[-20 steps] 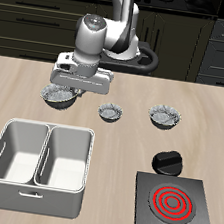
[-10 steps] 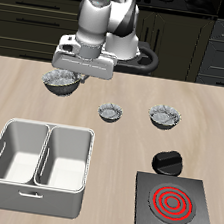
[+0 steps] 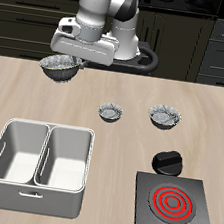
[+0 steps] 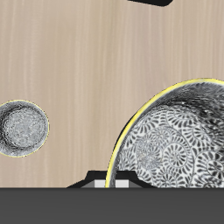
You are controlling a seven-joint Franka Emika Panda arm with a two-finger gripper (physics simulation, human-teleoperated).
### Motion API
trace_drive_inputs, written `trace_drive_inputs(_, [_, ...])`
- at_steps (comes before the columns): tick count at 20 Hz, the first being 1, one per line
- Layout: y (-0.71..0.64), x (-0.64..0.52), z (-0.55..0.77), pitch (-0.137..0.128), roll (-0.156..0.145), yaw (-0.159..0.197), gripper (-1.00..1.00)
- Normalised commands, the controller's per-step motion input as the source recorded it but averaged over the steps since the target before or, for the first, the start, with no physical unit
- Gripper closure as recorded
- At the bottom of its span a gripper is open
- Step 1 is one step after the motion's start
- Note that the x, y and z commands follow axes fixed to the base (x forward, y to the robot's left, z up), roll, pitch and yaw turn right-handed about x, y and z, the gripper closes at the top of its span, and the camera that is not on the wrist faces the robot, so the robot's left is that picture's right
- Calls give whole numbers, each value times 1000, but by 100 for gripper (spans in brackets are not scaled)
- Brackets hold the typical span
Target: Place the largest bowl in the left side of the drainer and the medium bowl in the right side
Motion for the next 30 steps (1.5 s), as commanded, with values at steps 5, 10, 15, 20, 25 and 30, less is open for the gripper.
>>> trace_drive_inputs(5, [-60,78,281,-16,-4,-22,100])
trace_drive_inputs(10, [-18,92,114,-8,-11,2,100])
trace_drive_inputs(15, [7,111,38,22,2,-11,100])
trace_drive_inputs(20, [38,89,142,-3,-1,12,100])
trace_drive_inputs(25, [4,150,179,-3,-6,-4,100])
trace_drive_inputs(30, [-21,299,167,38,-15,-33,100])
